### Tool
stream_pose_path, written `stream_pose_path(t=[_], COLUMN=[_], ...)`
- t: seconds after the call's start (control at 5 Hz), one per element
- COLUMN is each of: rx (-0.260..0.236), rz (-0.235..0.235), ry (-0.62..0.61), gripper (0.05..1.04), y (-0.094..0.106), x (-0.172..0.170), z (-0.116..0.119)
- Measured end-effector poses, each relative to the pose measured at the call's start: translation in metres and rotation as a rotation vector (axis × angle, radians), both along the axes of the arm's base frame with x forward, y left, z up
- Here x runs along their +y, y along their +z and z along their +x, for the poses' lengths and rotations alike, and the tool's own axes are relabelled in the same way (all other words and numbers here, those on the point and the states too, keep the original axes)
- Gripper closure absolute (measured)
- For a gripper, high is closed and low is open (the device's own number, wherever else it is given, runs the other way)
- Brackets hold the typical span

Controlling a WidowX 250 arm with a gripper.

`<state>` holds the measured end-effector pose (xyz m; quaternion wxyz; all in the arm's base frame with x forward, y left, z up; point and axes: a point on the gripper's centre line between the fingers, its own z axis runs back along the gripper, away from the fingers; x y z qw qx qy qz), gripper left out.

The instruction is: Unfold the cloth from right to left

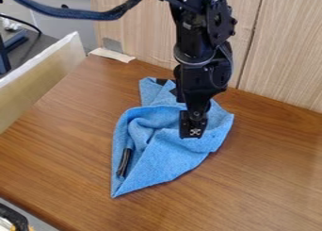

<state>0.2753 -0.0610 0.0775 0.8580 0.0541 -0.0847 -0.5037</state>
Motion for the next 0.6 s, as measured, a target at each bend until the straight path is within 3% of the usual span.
stream_pose_path(t=[0.2,0.4,0.6], rx=[0.031,0.054,0.047], rz=[0.007,0.05,0.047], ry=[0.008,0.058,0.113], gripper=[0.084,0.084,0.084], y=[-0.008,-0.012,-0.008], x=[0.001,0.017,0.035], z=[-0.002,0.023,0.045])
